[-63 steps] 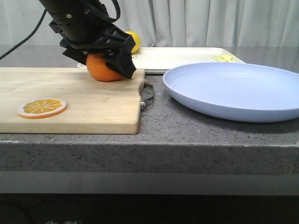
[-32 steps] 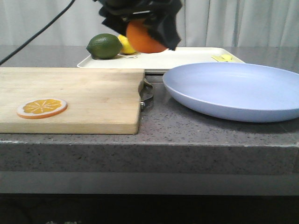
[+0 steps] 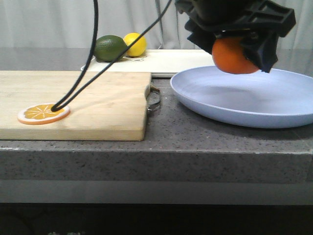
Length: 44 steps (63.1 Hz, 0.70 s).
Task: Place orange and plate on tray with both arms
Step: 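Lift the orange with the left gripper and carry it over the blue plate, then lower the orange onto the plate, open the left gripper and withdraw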
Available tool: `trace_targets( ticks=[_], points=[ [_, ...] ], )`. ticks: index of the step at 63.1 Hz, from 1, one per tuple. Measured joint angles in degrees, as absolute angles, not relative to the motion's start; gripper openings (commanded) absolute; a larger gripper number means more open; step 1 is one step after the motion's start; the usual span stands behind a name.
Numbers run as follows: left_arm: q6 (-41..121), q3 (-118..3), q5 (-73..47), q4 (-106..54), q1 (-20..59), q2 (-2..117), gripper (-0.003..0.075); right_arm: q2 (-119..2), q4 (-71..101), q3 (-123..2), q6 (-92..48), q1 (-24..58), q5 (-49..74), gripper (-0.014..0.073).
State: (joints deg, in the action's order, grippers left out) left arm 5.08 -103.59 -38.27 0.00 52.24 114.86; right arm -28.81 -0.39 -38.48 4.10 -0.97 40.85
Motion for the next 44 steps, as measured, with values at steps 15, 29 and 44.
trace_targets(
  ticks=[15, 29, 44],
  points=[
    [5.1, -104.3, -38.3, 0.0, 52.4, 117.4, 0.0484, -28.8, -0.4, -38.5, 4.1, -1.0, 40.9, 0.0644],
    [5.1, -104.4, -38.2, 0.0, 52.4, 117.6, 0.0609, -28.8, -0.4, -38.5, 4.1, -1.0, 40.9, 0.0644],
    [5.1, -104.4, -37.8, 0.0, 52.4, 117.6, 0.0622, -28.8, -0.4, -38.5, 4.1, -1.0, 40.9, 0.0644]
  ],
)
